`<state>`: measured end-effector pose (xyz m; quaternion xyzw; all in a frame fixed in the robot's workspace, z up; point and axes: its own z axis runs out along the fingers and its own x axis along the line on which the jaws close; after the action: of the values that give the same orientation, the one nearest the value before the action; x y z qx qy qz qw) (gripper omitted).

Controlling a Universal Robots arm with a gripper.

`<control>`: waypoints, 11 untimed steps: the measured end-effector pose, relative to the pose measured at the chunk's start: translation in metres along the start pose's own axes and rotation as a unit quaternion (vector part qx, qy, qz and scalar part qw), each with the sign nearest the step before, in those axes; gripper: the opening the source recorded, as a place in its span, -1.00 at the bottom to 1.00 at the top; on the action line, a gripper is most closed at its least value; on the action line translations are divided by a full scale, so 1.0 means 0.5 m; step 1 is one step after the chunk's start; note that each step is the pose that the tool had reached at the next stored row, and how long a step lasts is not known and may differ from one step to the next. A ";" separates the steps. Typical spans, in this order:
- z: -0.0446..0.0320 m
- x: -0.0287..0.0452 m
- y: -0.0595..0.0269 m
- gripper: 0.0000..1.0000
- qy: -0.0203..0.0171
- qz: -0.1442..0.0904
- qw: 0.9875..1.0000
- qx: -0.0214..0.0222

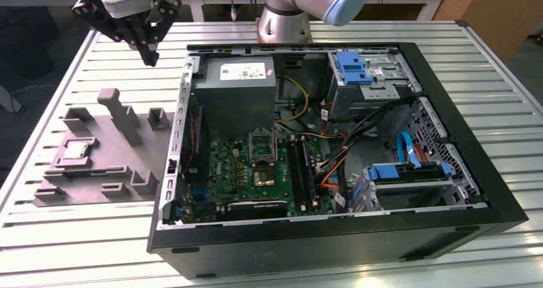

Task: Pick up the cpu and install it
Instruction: 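Reach for the cpu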

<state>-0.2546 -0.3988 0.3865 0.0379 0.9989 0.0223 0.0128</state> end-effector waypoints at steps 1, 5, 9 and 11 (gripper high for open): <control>0.000 0.001 0.000 -0.79 0.000 0.000 1.000 0.000; 0.000 0.005 0.000 -0.79 0.000 0.000 1.000 0.000; 0.000 0.008 -0.001 -0.79 0.000 0.000 1.000 0.000; 0.000 0.009 -0.001 -0.79 0.000 0.000 1.000 0.000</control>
<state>-0.2593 -0.3988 0.3864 0.0380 0.9989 0.0223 0.0128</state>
